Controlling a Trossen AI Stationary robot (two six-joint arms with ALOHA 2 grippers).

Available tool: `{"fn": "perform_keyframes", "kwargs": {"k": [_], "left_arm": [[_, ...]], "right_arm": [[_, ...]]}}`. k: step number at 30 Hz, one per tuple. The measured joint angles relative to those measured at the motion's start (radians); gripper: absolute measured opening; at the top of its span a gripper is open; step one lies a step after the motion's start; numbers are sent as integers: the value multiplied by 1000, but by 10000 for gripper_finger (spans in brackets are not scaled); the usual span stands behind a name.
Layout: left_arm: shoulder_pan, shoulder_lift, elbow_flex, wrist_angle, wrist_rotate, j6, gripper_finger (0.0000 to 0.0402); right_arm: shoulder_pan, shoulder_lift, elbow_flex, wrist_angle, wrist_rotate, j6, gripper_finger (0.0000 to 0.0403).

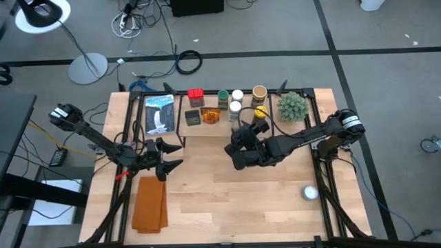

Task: Shelf spices
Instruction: Return to Home Position

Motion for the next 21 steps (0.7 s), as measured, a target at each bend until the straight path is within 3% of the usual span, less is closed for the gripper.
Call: {"fn": "perform_keyframes", "kwargs": {"k": [7, 11, 14, 19, 21], "left_arm": [[0, 0, 0, -2, 0, -1, 351], [0, 0, 0, -2, 0, -2, 351], [0, 0, 0, -2, 0, -2, 351], [0, 0, 0, -2, 0, -3, 351], [0, 0, 0, -2, 0, -3, 351]], "right_arm": [[75, -42, 0, -5, -6, -5, 211], [150, -85, 1, -9, -121, -29, 185], [196, -101, 2, -17, -227, -22, 140], [258, -97, -55, 0, -316, -25, 20], [271, -97, -121, 62, -382, -34, 13]]}}
